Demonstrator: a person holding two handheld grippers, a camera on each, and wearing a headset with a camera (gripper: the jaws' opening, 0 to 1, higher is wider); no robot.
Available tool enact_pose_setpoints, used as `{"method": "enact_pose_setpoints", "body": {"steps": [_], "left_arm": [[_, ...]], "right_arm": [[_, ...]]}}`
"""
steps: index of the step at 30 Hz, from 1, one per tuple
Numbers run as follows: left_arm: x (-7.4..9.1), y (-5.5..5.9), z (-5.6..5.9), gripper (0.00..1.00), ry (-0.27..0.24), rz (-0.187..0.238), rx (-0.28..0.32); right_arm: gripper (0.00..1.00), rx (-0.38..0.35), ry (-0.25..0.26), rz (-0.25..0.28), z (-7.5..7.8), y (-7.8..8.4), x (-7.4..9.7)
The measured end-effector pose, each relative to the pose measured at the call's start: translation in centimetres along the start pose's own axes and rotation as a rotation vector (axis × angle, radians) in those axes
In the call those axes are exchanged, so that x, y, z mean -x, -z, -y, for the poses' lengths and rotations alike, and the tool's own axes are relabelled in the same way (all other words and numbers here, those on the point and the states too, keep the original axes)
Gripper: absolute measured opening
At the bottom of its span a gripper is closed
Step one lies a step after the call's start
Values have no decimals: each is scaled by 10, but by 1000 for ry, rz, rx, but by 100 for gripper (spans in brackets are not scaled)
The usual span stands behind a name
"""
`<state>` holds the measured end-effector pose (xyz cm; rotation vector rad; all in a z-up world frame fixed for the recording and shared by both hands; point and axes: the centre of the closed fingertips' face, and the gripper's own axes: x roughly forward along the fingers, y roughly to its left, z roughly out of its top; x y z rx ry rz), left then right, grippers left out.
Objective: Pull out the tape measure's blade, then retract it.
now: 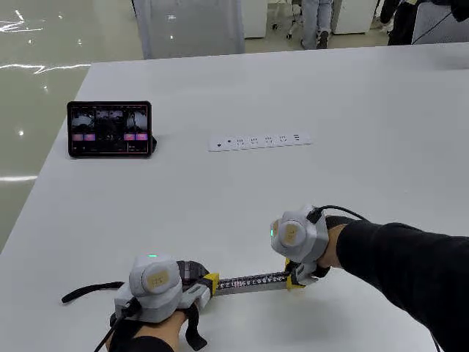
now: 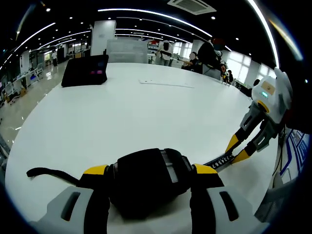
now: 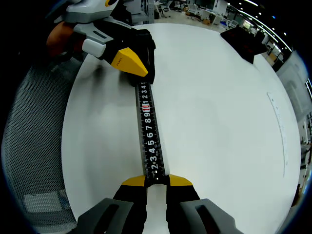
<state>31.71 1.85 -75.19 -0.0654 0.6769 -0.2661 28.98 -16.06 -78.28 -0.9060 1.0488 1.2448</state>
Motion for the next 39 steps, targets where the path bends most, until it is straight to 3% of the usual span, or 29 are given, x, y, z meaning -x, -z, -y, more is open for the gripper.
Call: {"method": "enact_pose_setpoints", "body": {"steps": [25, 39], "left_arm": [[1, 1, -1, 63, 29, -5, 37], [1, 2, 1, 63, 35, -6, 18]], "right_arm": [[11, -25, 8, 22, -1, -9, -3], [10, -29, 3, 20, -1, -16, -5]]}}
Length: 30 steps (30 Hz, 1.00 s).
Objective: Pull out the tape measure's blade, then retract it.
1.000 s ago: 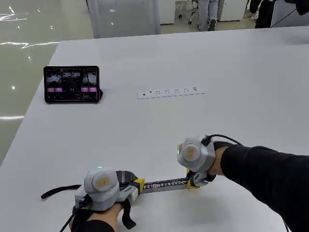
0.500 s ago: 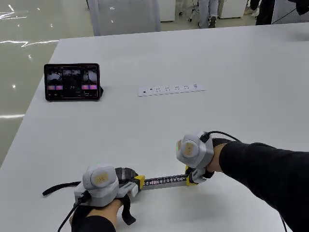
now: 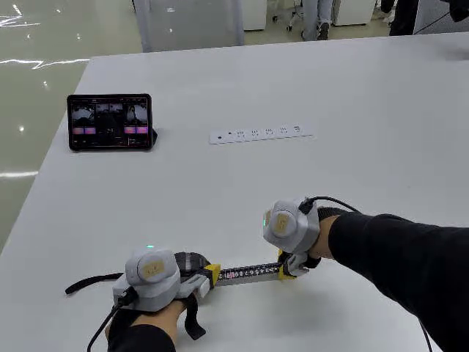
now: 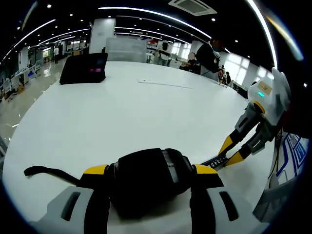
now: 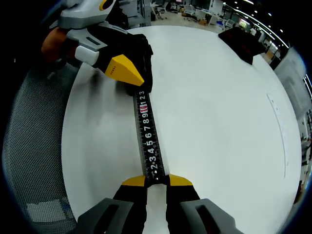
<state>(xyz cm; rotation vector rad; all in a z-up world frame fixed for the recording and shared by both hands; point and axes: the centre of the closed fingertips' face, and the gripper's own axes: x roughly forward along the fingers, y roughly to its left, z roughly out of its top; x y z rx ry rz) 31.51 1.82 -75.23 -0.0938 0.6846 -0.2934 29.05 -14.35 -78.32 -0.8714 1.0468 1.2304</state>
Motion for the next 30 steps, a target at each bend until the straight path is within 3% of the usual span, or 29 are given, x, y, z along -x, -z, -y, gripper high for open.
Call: {"method": "enact_pose_setpoints", "body": {"steps": [16, 20, 26, 28, 30], "left_arm": [[1, 0, 0, 63, 1, 3, 7], [1, 0, 0, 63, 7, 6, 12], [0, -1, 0, 63, 7, 3, 12], [0, -1, 0, 63, 9, 1, 13], [0, 0, 0, 63, 10, -2, 13]], "right_arm": [[10, 3, -6, 21, -2, -10, -3], [10, -34, -5, 34, -1, -14, -4], [10, -15, -4, 47, -2, -18, -6], [10, 21, -4, 51, -4, -21, -6], [10, -14, -6, 56, -3, -22, -6]]}}
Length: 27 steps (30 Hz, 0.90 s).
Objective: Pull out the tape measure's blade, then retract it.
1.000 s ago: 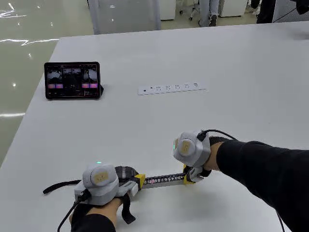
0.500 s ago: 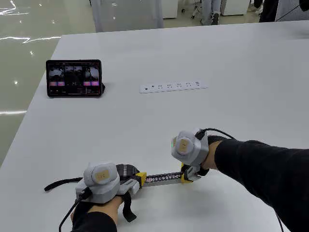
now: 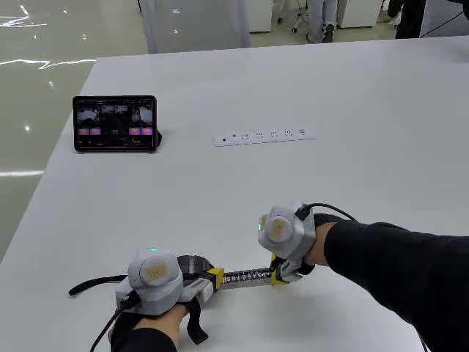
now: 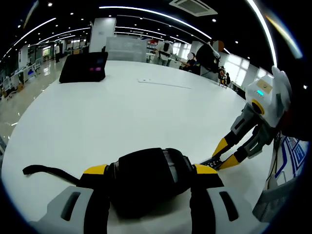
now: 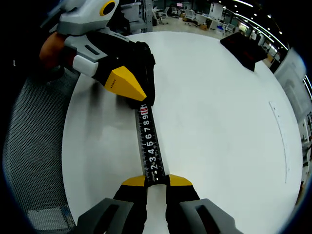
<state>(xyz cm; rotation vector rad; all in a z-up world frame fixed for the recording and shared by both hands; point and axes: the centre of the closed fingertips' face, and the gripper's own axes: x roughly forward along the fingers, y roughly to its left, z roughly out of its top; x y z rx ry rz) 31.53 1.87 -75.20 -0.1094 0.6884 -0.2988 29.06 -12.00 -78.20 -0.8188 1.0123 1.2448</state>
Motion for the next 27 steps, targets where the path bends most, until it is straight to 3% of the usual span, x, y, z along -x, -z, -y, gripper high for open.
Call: {"method": "enact_pose_setpoints", "body": {"steps": [12, 27], "left_arm": [[-1, 0, 0, 63, 1, -2, 2], [-2, 1, 0, 63, 2, -9, 0]], "right_arm": [[10, -12, -40, 4, -1, -6, -1], [10, -18, -15, 11, -4, -11, -4]]}}
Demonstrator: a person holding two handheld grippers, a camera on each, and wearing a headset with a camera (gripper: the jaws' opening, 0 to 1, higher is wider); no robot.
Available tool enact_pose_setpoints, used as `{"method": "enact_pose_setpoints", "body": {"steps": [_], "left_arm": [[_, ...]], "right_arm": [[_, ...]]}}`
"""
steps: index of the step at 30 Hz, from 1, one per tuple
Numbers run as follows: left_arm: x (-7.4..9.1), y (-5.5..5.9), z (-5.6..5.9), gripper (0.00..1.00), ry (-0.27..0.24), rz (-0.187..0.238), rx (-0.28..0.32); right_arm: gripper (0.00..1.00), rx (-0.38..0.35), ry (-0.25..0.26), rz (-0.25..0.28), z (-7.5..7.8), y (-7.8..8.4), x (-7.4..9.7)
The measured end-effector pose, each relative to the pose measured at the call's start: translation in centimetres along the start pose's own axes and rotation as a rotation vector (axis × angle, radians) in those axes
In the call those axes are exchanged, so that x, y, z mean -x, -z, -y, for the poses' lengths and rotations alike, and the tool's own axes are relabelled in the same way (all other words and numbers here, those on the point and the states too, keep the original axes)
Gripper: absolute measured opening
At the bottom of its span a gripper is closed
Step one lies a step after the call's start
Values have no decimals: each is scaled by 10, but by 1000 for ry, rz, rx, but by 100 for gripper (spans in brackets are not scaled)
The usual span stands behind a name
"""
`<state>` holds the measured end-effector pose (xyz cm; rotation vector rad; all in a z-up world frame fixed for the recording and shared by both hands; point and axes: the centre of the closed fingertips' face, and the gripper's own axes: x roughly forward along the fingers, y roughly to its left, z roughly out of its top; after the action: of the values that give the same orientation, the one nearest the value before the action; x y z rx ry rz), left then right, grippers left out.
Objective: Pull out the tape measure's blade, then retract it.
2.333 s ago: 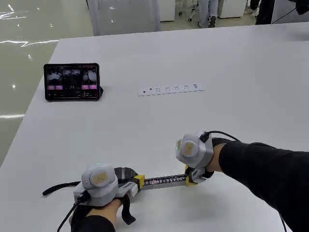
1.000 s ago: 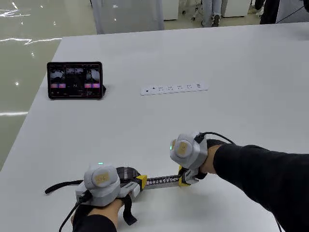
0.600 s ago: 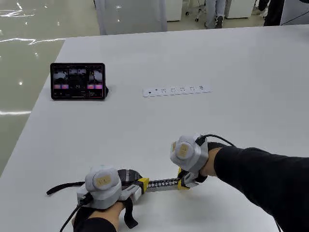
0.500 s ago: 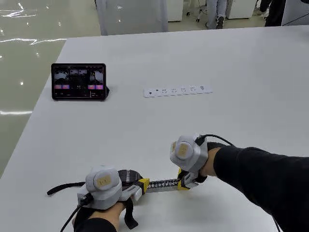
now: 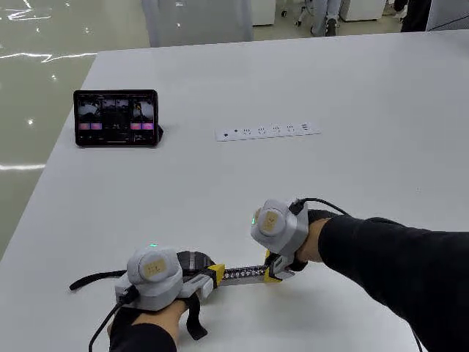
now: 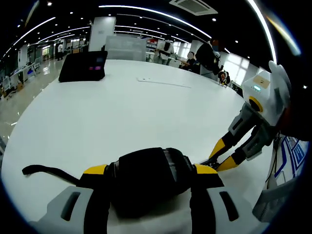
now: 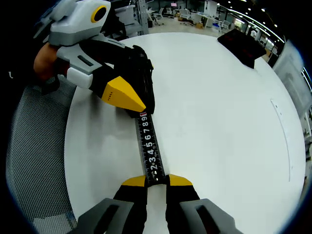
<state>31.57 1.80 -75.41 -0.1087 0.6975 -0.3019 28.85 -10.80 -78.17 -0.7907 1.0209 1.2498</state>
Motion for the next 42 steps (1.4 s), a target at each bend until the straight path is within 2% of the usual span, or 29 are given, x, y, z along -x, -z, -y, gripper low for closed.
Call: {"method": "enact_pose_setpoints", "body": {"steps": [7, 20, 31, 36, 42], "left_arm": [[0, 0, 0, 63, 0, 1, -1], [1, 0, 0, 63, 3, 0, 8], [0, 0, 0, 63, 7, 1, 8], [1, 0, 0, 63, 9, -3, 8], [1, 0, 0, 63, 13, -3, 8]], "right_arm": [[10, -13, -1, 11, 0, -1, 0], [10, 22, -15, 16, -2, -6, -3], [10, 15, -13, 32, -4, -13, -5], [10, -2, -19, 41, -3, -17, -5], [10, 13, -15, 50, -7, -26, -10]]}}
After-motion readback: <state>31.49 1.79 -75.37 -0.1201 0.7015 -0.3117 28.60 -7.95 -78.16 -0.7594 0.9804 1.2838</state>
